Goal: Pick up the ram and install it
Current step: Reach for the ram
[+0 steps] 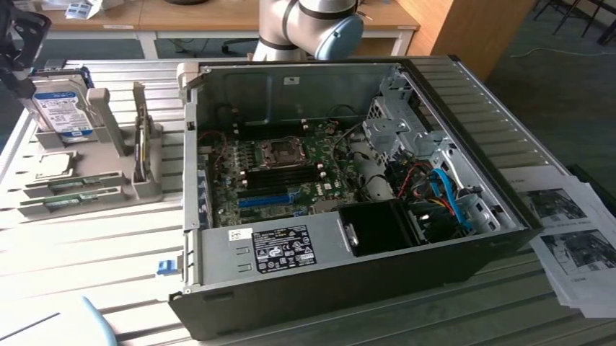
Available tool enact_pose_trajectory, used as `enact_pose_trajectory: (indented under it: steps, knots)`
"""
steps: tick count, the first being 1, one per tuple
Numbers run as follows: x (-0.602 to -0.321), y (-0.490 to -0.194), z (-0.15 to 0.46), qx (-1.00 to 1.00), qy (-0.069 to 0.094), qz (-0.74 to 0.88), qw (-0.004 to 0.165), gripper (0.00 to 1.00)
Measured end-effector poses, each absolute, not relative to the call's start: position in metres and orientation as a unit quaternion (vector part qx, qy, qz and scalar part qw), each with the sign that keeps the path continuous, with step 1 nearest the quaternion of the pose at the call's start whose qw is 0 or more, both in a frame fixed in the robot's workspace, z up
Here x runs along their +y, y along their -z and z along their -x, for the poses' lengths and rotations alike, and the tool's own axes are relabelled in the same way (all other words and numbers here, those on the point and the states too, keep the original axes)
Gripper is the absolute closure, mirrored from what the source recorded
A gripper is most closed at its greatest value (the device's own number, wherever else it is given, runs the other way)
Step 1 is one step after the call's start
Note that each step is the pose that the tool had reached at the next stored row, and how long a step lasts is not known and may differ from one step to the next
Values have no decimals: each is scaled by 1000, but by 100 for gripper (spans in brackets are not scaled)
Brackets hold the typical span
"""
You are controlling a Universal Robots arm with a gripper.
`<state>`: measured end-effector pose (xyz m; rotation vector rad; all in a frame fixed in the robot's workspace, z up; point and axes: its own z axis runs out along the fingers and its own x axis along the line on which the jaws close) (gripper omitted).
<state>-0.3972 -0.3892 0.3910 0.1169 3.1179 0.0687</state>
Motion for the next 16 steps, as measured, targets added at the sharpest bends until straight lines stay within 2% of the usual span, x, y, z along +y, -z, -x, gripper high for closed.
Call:
enact_pose_trajectory:
  steps: [16]
  knots:
    - [-367, -388, 397, 999, -22, -37, 10, 91]
